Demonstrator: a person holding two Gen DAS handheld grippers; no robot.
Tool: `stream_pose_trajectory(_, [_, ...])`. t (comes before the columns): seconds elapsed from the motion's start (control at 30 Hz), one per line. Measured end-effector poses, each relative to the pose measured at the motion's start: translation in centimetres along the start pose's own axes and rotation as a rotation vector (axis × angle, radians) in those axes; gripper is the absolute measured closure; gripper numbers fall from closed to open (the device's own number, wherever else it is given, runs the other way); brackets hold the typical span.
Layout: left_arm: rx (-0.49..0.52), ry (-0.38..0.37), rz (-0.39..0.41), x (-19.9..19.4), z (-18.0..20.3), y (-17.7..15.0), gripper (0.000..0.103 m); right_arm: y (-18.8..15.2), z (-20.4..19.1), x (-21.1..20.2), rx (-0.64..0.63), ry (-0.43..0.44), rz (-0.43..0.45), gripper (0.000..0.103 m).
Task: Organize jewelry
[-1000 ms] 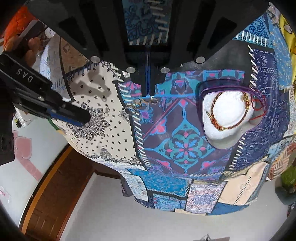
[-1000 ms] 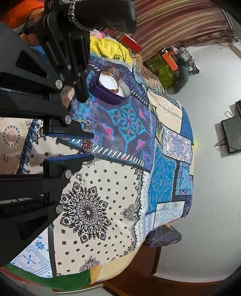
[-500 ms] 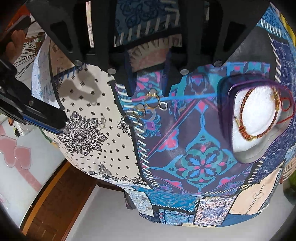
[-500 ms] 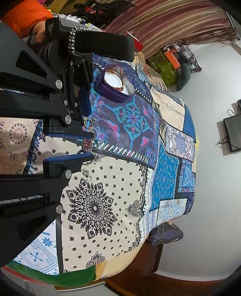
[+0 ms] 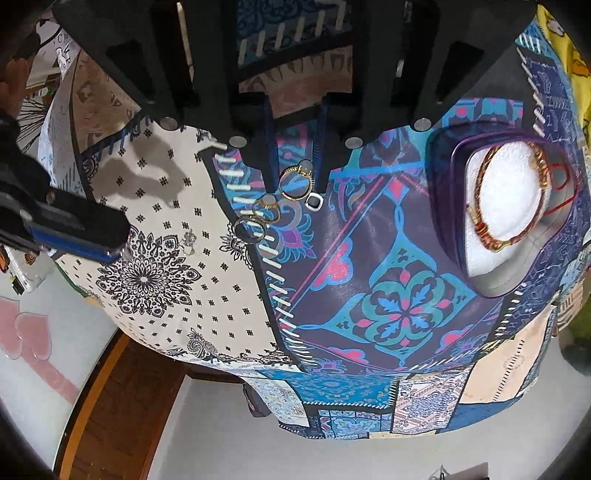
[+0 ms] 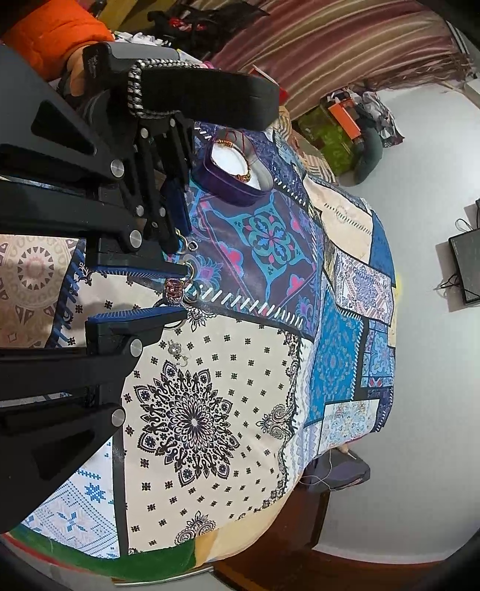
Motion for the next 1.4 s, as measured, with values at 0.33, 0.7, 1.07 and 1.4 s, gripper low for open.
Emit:
stream_pose_trajectory(0.33, [-0.055, 0.024, 0.057, -4.8, -1.9, -1.1, 0.086, 1.0, -1.4, 0.1, -0.015, 0.011, 0.022, 0.089])
stream_pose_trajectory(0.7, [-0.127, 0.079, 0.198, -11.1, -6.3, 0.2, 0.086, 2.8, -5.5, 1.6, -0.055, 0.072, 0.047, 0.089])
stream_pose_trajectory(1.07, [-0.2, 0.147, 0.276, -14.3, -11.9, 0.5, 0.086, 4.1, -9.8, 4.2, -0.113, 0.149, 0.045, 0.089])
stream_pose_trajectory(1.4, [-0.239, 0.125, 0.281, -13.6, -14.3, 0.7, 0.086, 3.8, -12.1, 8.3, -0.151, 0.204, -0.029, 0.089])
Point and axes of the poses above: each gripper's, at about its wrist camera, not at the fingertips, and x roughly the way its jaws point, z to its right, y to its top, the point moved 1 cm from there along x, roughly the way its jaws point, and after that the axes turned 10 degrees about z, right-handed, at the moved point
